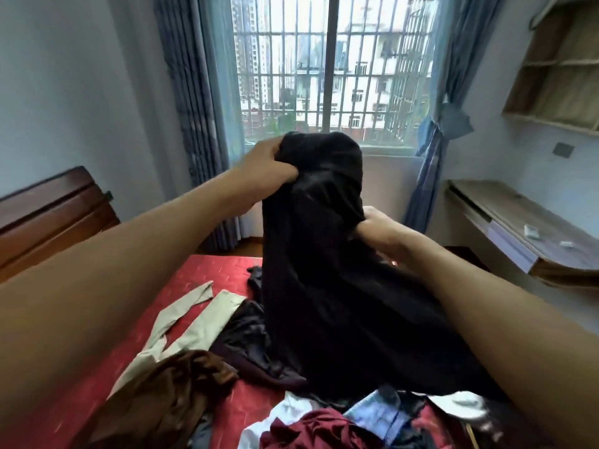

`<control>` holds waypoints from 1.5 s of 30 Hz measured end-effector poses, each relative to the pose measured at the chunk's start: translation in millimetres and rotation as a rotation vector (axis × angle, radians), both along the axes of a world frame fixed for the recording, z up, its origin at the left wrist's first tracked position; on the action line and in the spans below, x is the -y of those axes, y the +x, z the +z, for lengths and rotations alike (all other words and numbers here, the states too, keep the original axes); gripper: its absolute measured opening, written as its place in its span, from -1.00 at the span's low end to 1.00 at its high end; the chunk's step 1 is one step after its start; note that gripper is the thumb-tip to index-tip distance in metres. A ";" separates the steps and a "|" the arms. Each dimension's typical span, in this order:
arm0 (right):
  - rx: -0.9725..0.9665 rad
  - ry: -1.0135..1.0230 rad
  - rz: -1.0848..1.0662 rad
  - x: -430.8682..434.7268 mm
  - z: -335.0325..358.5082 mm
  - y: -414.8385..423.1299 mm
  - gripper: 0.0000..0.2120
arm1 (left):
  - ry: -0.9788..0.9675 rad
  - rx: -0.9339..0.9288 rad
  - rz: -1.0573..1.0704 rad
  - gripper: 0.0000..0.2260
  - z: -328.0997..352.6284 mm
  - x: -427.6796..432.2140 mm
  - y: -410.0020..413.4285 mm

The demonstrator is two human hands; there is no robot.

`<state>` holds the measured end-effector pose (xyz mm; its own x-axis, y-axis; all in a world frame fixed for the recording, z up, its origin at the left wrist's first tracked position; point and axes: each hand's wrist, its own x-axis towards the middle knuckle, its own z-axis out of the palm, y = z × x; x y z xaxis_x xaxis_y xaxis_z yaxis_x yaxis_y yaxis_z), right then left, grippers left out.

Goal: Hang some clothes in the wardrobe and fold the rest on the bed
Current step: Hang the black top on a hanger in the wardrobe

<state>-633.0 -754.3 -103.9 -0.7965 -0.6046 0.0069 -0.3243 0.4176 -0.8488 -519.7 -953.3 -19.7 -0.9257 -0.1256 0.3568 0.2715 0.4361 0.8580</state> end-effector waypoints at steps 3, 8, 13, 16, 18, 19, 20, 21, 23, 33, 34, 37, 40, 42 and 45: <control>-0.108 -0.087 -0.115 -4.3 34.9 9.8 -0.75 | -0.096 0.161 0.000 -0.81 8.7 38.1 15.1; -0.351 -0.142 -0.115 4.8 96.9 44.7 -0.78 | -0.230 0.365 -0.090 -0.65 -1.6 55.3 33.1; -0.657 -0.033 -0.105 34.7 131.6 86.5 -0.80 | -0.234 0.217 -0.129 -0.77 -10.1 25.5 34.0; -0.737 0.044 -0.155 27.3 133.4 95.4 -0.91 | -0.279 0.138 -0.116 -0.92 -17.0 15.9 33.4; -0.805 0.210 -0.166 10.3 125.3 95.5 -0.96 | -0.351 0.079 -0.064 -0.90 -18.7 19.9 30.1; -0.834 0.325 -0.161 1.5 118.6 95.9 -0.92 | -0.413 0.056 -0.013 -0.89 -17.6 24.3 28.8; -0.837 0.427 -0.144 -6.5 110.4 96.3 -0.84 | -0.470 0.030 0.044 -0.85 -15.5 28.9 27.8; -0.793 0.485 -0.114 -12.9 100.7 96.5 -0.74 | -0.509 -0.002 0.094 -0.80 -12.5 33.4 27.5; -0.548 0.459 -0.036 -18.2 81.9 100.9 -0.56 | -0.563 -0.081 0.145 -0.71 -3.8 38.3 29.7; 0.052 0.063 0.090 41.4 -10.0 124.0 -0.52 | -0.958 -0.437 0.090 -0.49 12.4 39.9 57.3; -0.028 0.089 0.078 54.9 -18.7 127.4 -0.49 | -0.983 -0.459 0.098 -0.50 11.6 43.9 61.4; -0.016 -0.011 0.106 89.5 -37.4 140.9 -0.55 | -1.025 -0.529 0.100 -0.54 16.4 54.9 71.6; -0.128 -0.070 0.028 104.3 -45.0 141.3 -0.86 | -1.081 -0.535 0.112 -0.53 28.2 75.8 79.9; -0.196 -0.107 -0.036 99.7 -37.2 135.8 -0.90 | -1.147 -0.466 0.158 -0.49 34.6 97.5 83.1; -0.317 -0.156 -0.181 83.6 -11.0 125.8 -0.80 | -1.284 -0.307 0.253 -0.42 30.7 128.6 84.6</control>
